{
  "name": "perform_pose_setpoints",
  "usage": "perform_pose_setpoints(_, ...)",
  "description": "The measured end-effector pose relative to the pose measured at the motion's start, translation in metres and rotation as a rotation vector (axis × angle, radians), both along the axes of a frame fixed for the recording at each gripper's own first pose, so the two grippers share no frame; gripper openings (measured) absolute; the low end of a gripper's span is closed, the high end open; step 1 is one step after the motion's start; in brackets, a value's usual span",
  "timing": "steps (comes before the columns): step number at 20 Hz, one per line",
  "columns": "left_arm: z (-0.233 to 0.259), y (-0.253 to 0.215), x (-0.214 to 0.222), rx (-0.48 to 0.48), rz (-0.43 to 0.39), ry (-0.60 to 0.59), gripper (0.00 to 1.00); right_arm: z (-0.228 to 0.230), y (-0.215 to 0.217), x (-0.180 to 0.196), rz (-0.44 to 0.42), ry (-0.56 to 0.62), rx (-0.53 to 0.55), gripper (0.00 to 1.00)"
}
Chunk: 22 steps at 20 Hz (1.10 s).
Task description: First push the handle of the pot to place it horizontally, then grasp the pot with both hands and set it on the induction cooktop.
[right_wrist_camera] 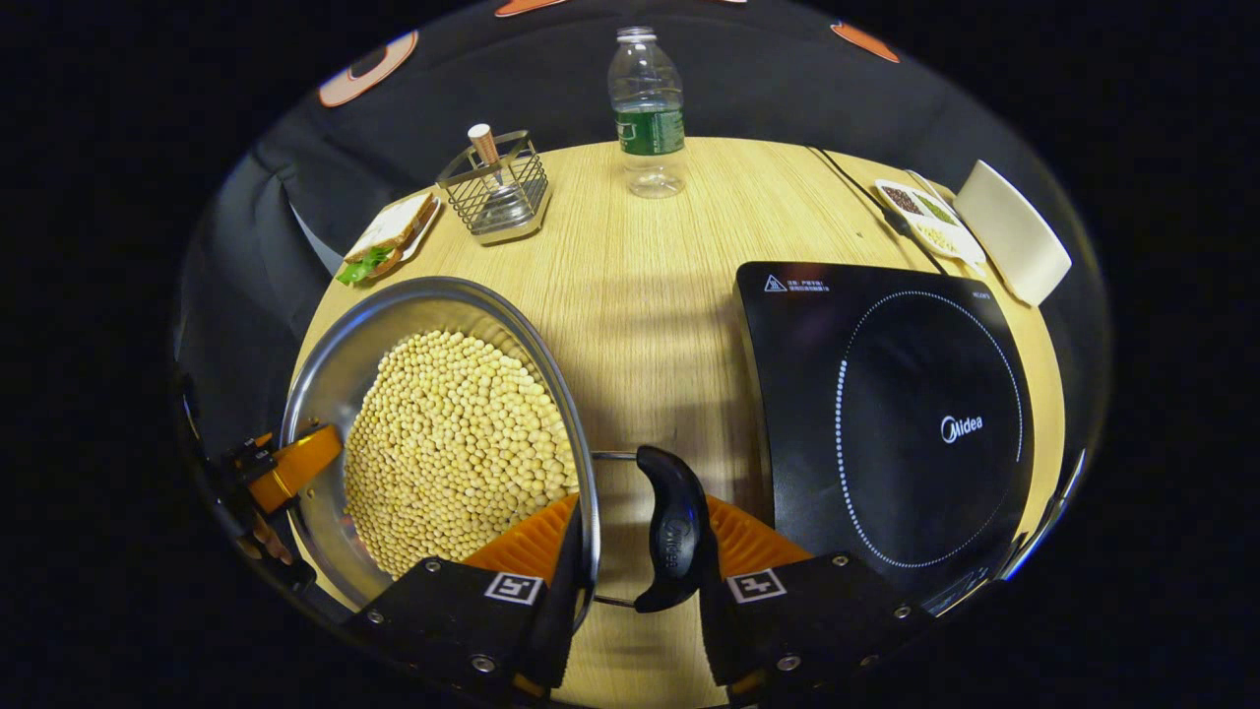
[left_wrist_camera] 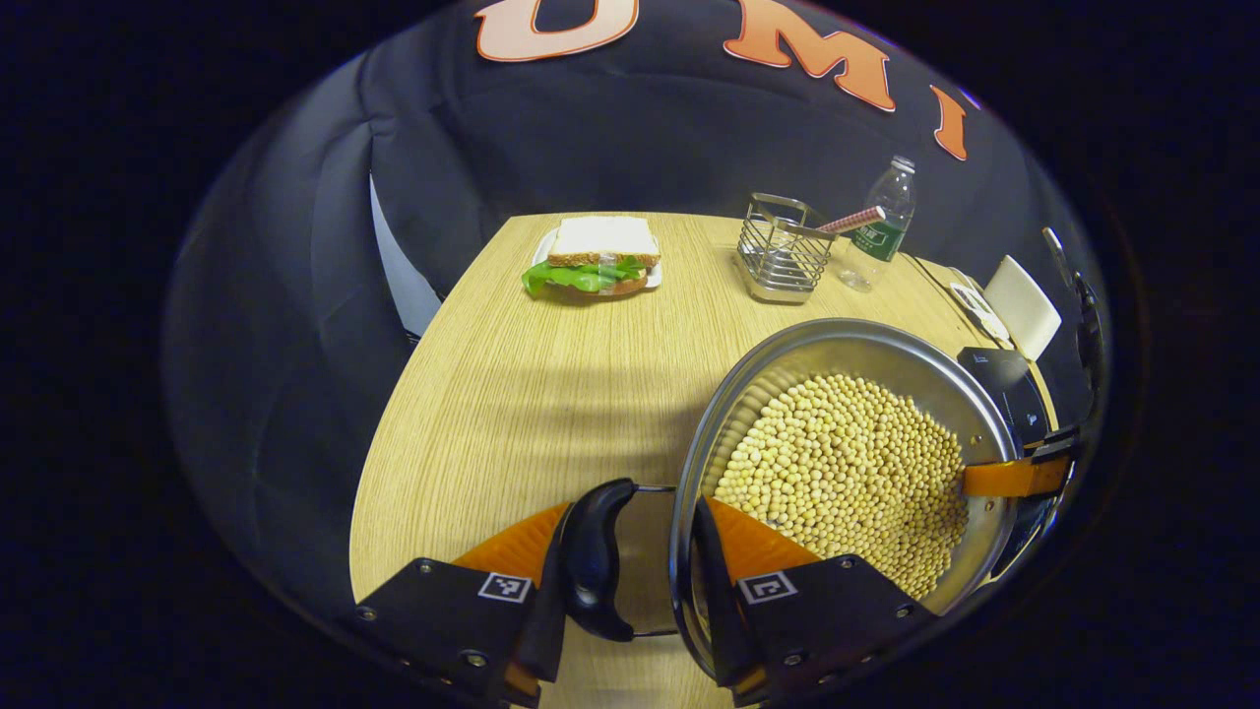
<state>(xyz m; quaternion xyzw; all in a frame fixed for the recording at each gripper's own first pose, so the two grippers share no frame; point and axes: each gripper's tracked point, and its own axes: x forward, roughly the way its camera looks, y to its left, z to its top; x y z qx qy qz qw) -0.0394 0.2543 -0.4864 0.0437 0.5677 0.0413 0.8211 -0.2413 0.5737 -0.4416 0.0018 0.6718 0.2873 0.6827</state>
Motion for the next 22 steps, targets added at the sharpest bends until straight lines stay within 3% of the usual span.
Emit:
perform_pose_setpoints(1, 0.001, 0.000, 0.004, 0.005, -0.003, -0.001, 0.65, 0.001, 0.000, 0.005, -0.001, -0.007, 0.008, 0.53)
perform_pose_setpoints(6, 0.016, 0.002, 0.008, 0.022, -0.039, -0.050, 0.55, 0.010, -0.018, 0.020, -0.042, -0.044, 0.039, 0.52)
perform_pose_setpoints(7, 0.017, 0.001, 0.009, 0.021, -0.044, -0.054, 0.60, 0.013, -0.022, 0.023, -0.052, -0.053, 0.043, 0.52)
perform_pose_setpoints(10, 0.018, 0.004, 0.010, 0.015, -0.063, -0.070, 0.60, 0.024, -0.038, 0.033, -0.083, -0.078, 0.055, 0.52)
perform_pose_setpoints(18, 0.016, 0.008, 0.015, 0.035, -0.115, -0.109, 0.60, 0.035, -0.102, 0.063, -0.158, -0.084, 0.095, 0.52)
perform_pose_setpoints(19, 0.017, 0.009, 0.017, 0.037, -0.121, -0.111, 0.55, 0.039, -0.112, 0.067, -0.164, -0.090, 0.100, 0.52)
perform_pose_setpoints(20, 0.017, 0.009, 0.016, 0.036, -0.126, -0.117, 0.60, 0.042, -0.120, 0.073, -0.168, -0.100, 0.106, 0.52)
perform_pose_setpoints(22, 0.015, 0.009, 0.017, 0.035, -0.138, -0.130, 0.60, 0.040, -0.137, 0.087, -0.183, -0.115, 0.114, 0.52)
